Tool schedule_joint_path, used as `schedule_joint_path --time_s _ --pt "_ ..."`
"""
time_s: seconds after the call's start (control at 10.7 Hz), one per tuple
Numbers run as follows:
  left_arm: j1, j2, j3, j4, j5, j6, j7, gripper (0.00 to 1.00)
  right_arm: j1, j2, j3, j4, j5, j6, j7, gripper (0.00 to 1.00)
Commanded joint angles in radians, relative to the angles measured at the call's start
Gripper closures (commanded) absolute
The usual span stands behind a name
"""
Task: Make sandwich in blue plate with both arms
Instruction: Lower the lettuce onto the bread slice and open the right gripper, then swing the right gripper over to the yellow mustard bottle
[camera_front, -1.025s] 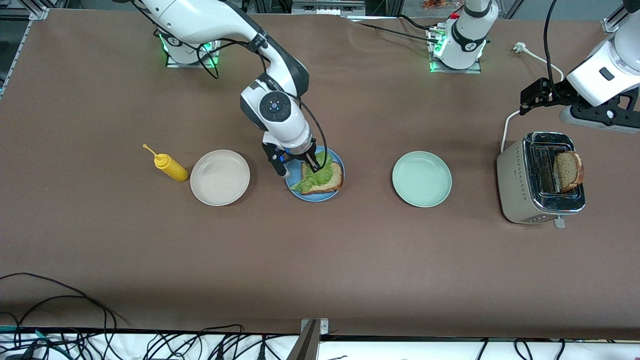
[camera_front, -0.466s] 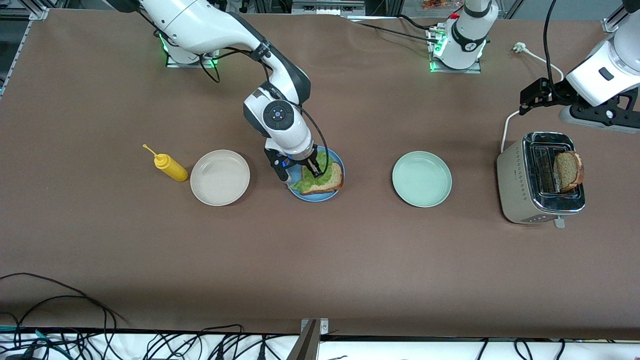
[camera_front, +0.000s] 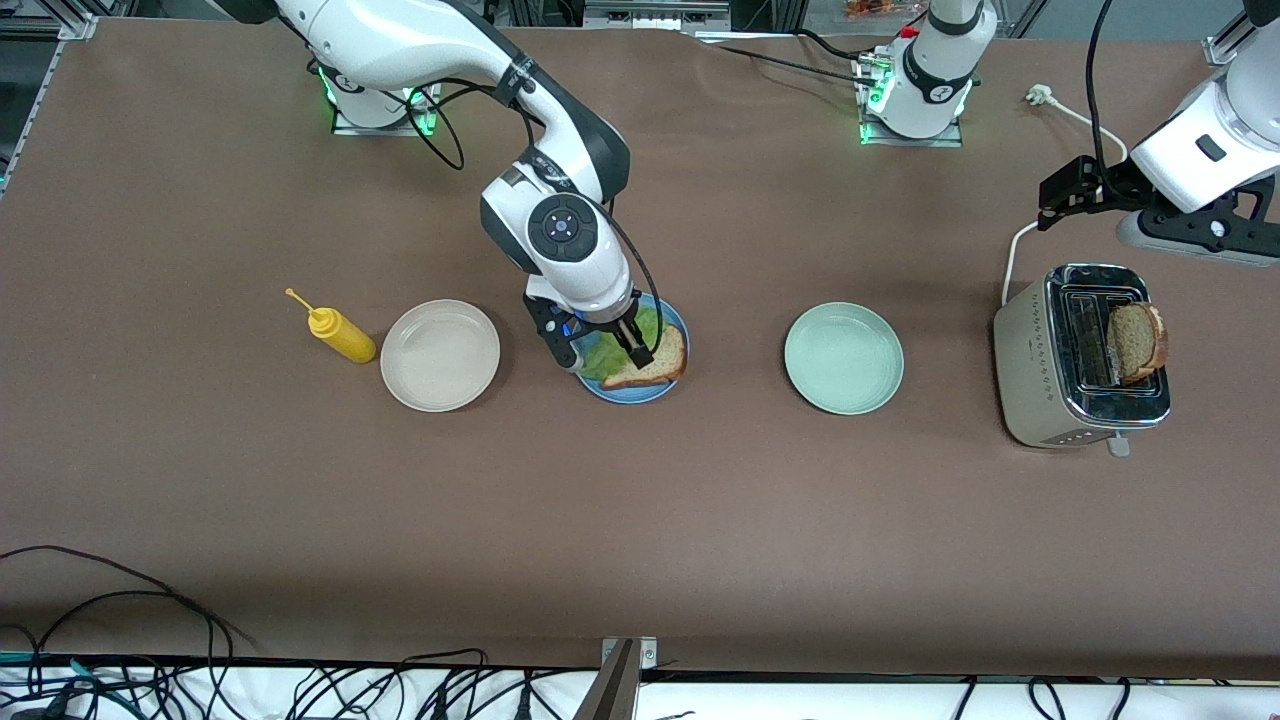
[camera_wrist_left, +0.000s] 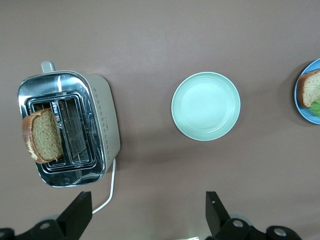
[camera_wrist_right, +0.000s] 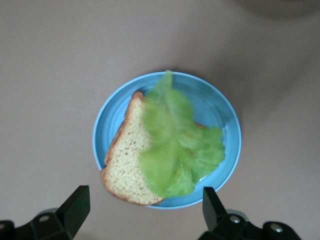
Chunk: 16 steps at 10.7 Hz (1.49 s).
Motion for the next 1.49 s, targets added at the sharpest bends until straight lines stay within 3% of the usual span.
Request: schedule_joint_path --time_s 0.0,0.19,0.56,0.75,1.3,1.4 --pt "0.004 0.002 0.0 0.013 -0.018 0.002 0.007 0.0 -0.001 0.009 0.001 0.115 -0.005 -0.129 0.016 0.0" --pt "0.002 0.002 0.0 0.011 -0.018 0.002 0.007 0.0 -0.019 0.004 -0.009 0.165 -0.006 -0.21 0.016 0.0" --pt "0.001 0.002 0.0 0.013 -0.018 0.002 0.005 0.0 -0.195 -0.078 -0.013 0.188 -0.015 -0.229 -0.014 0.0" --pt "0.001 0.002 0.0 0.013 -0.018 0.002 0.005 0.0 -0.249 -0.101 -0.023 0.188 -0.032 -0.346 -0.092 0.0" --pt "-0.001 0.002 0.001 0.013 -0.018 0.002 0.005 0.0 -0.277 -0.18 -0.176 0.183 -0.065 -0.485 -0.241 0.0" --pt "-0.001 0.002 0.0 0.013 -0.018 0.002 0.005 0.0 -0.309 -0.213 -0.18 0.133 -0.058 -0.478 -0.293 0.0"
